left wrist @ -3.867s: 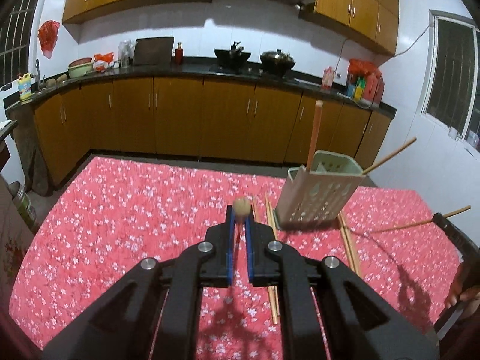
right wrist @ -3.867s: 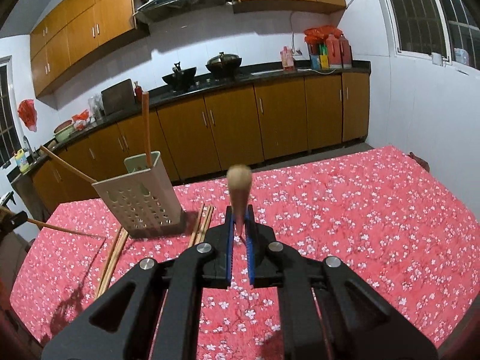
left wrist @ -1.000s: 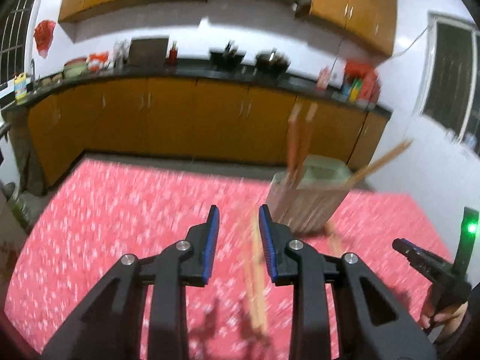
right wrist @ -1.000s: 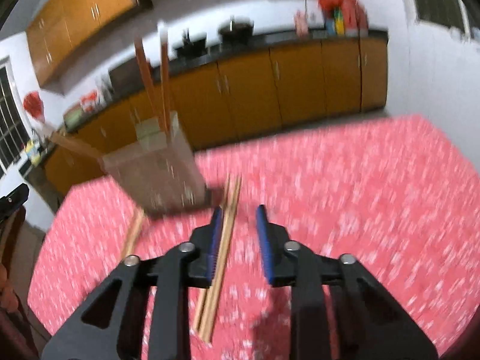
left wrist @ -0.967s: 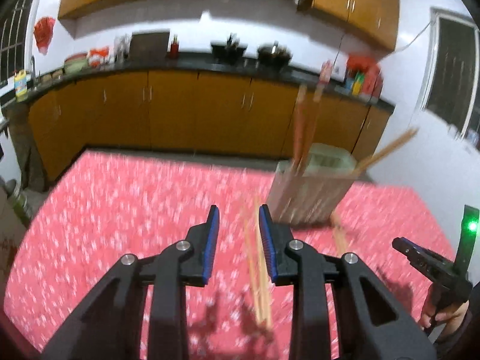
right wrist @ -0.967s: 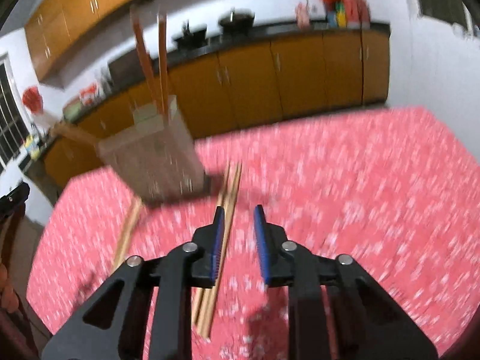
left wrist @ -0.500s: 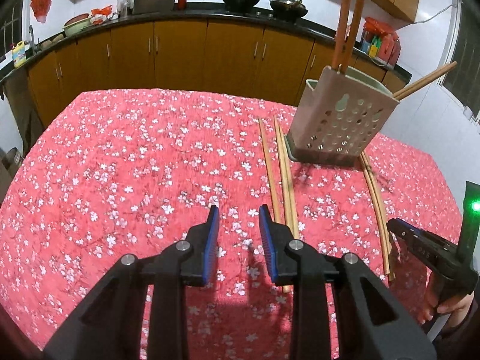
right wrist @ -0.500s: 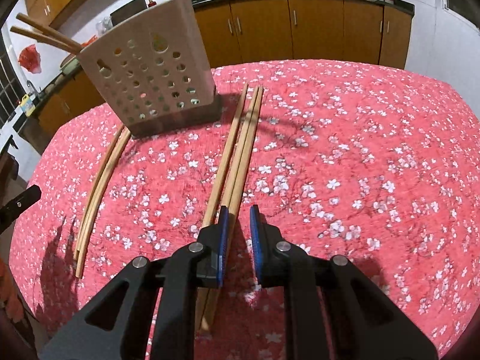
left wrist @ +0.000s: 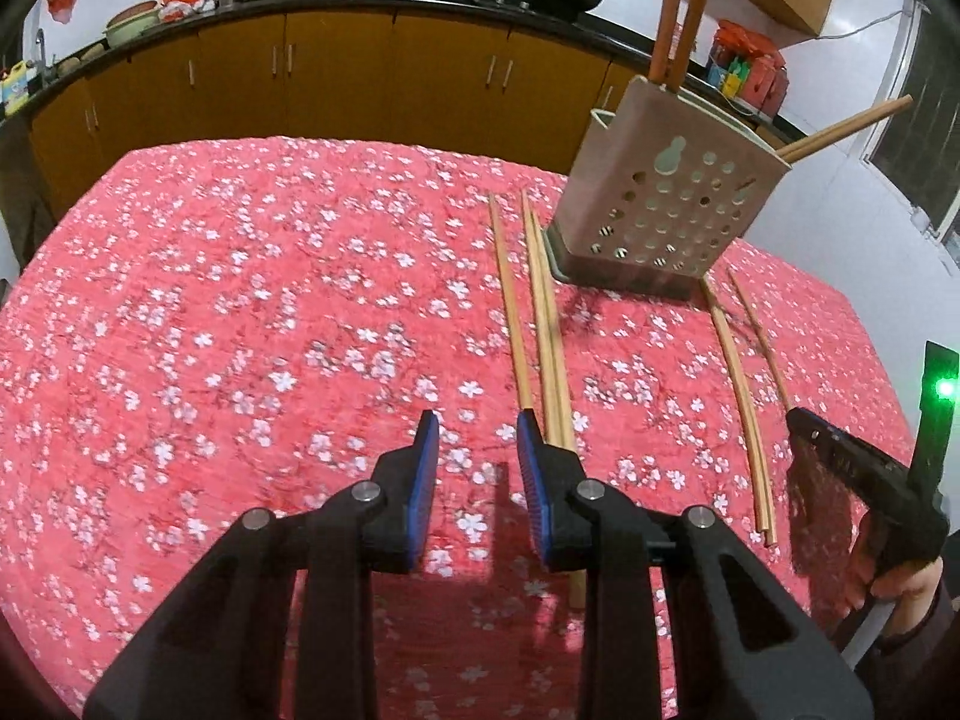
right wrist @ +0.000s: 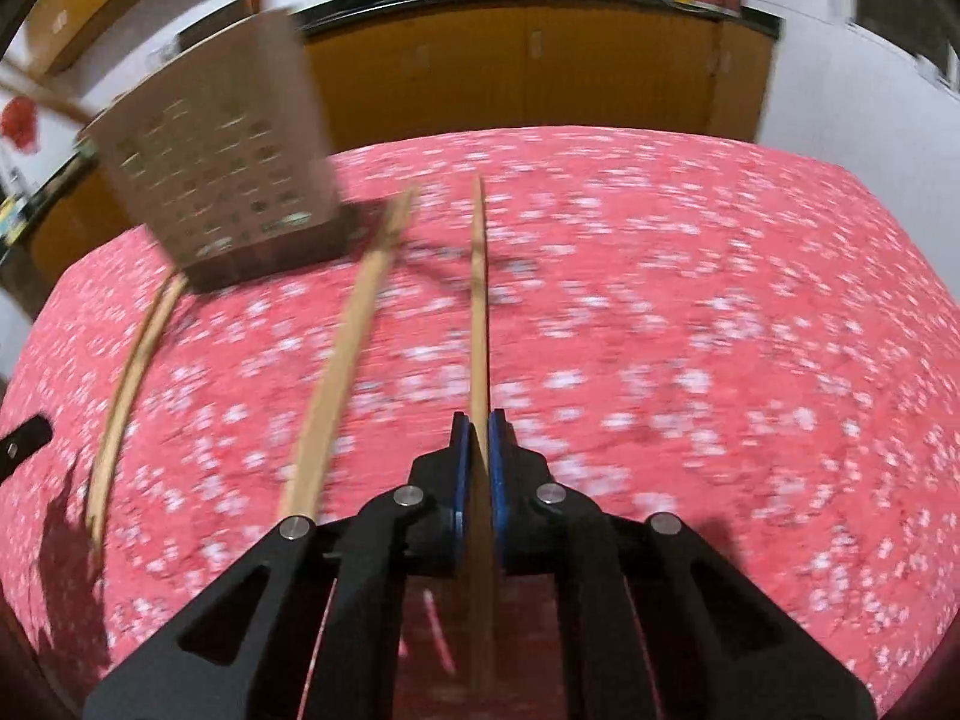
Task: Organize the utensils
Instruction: 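Grasp a chopstick with the right gripper while the left gripper grasps another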
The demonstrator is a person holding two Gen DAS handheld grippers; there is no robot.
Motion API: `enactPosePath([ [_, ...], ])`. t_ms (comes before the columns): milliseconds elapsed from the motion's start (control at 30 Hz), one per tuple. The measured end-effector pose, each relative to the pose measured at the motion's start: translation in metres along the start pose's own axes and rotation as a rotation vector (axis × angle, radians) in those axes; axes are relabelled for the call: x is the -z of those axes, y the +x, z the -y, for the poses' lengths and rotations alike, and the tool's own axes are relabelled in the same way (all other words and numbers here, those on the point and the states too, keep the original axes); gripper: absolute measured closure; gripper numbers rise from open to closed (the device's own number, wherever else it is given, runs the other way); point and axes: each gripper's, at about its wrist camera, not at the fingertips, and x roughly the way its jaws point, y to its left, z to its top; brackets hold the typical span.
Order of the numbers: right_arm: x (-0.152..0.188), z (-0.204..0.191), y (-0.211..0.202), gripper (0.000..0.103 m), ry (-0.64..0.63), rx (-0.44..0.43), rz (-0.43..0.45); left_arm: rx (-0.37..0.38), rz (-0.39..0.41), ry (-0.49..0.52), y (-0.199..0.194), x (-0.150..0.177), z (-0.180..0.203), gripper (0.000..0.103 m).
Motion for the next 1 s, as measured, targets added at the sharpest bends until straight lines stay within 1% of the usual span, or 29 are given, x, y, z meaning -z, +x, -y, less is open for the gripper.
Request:
enactPosePath([
  [67, 0.0, 0.007, 0.0, 0.096, 0.009, 0.003, 0.002, 0.019, -0.01, 0.002, 0.006, 0.001, 0.003, 0.078],
  [167, 0.002, 0.007, -0.001, 0.096, -0.014, 0.01, 0.01, 0.039, -0.023, 0.004, 0.013, 0.0, 0.009, 0.082],
  [233, 0.003, 0.006, -0.001, 0.095, -0.029, 0.022, 0.018, 0.04, -0.035, 0.011, 0.02, 0.0, 0.014, 0.085],
  [433, 0.004, 0.007, -0.002, 0.095, -0.038, 0.016, 0.019, 0.024, -0.051, 0.028, 0.031, -0.001, 0.02, 0.088],
  [633, 0.004, 0.004, -0.004, 0.095, -0.046, 0.017, 0.019, -0.025, -0.072, 0.073, 0.044, 0.0, 0.029, 0.094],
  [800, 0.006, 0.004, -0.006, 0.095, -0.052, 0.011, 0.015, -0.058, -0.048, 0.106, 0.045, 0.003, 0.034, 0.095],
  [900, 0.009, 0.004, -0.007, 0.095, -0.066, 0.009, 0.017, -0.082, -0.046, 0.099, 0.044, 0.001, 0.028, 0.095],
  [1000, 0.009, 0.004, -0.008, 0.095, -0.071, 0.006, 0.019, -0.109, -0.044, 0.065, 0.043, -0.005, 0.011, 0.095],
])
